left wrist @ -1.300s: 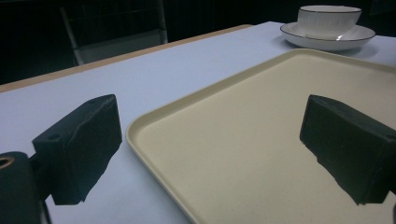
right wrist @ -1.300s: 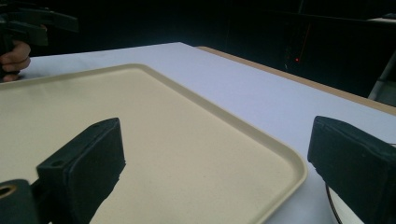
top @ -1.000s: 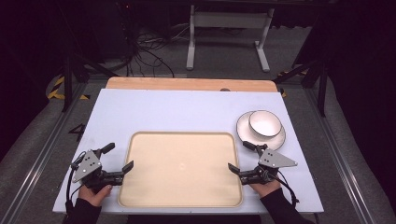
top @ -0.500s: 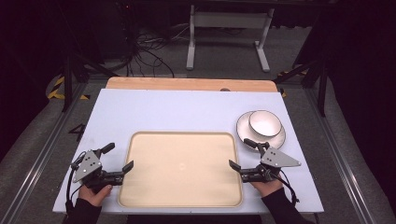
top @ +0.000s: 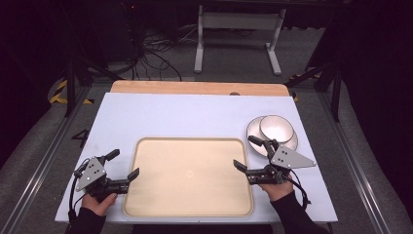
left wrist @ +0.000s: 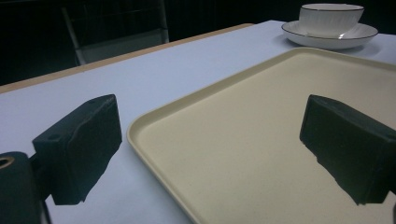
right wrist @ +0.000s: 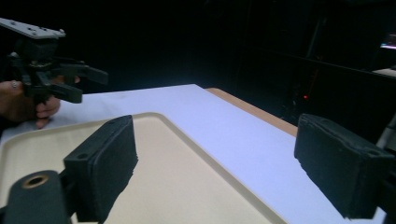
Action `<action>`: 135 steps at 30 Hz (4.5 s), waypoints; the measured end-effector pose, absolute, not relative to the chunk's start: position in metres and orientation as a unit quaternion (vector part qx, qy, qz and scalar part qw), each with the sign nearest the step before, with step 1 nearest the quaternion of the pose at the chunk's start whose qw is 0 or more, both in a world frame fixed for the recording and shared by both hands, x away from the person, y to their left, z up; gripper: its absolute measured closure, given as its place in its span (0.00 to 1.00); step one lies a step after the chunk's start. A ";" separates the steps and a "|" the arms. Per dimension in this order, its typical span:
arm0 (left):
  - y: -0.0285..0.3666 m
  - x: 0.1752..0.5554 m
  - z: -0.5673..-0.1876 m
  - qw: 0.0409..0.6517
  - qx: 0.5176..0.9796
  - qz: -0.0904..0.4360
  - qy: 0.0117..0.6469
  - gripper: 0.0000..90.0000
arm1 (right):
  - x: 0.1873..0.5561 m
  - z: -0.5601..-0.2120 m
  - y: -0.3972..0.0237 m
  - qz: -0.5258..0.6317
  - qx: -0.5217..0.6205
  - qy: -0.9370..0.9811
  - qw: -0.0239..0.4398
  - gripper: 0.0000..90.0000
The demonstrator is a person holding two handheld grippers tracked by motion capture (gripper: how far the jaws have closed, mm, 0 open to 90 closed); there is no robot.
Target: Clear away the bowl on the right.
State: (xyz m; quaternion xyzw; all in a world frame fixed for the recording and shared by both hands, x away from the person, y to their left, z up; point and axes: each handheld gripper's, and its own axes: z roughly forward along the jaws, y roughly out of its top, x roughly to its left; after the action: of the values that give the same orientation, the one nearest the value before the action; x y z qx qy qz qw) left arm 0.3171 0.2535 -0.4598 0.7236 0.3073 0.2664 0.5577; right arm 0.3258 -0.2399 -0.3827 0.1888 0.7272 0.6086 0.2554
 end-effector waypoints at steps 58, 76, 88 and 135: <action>0.252 0.317 -0.460 0.551 0.727 0.271 0.308 0.07 | 0.386 -0.319 -0.314 0.563 0.258 0.730 0.288 0.25; 0.252 0.317 -0.460 0.551 0.726 0.271 0.309 0.07 | 0.395 -0.313 -0.347 0.539 0.296 0.717 0.328 0.39; 0.251 0.317 -0.460 0.551 0.726 0.273 0.309 0.07 | 0.414 -0.308 -0.359 0.469 0.372 0.735 0.318 0.44; 0.252 0.317 -0.460 0.551 0.727 0.271 0.309 0.07 | 0.495 -0.347 -0.365 0.190 0.541 0.807 0.141 0.56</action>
State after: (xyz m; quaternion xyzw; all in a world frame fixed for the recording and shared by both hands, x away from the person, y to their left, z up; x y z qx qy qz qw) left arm 0.3167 0.2517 -0.4597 0.7266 0.3090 0.2712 0.5505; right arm 0.4953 -0.3646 -0.3466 0.5411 0.8071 0.1898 0.1406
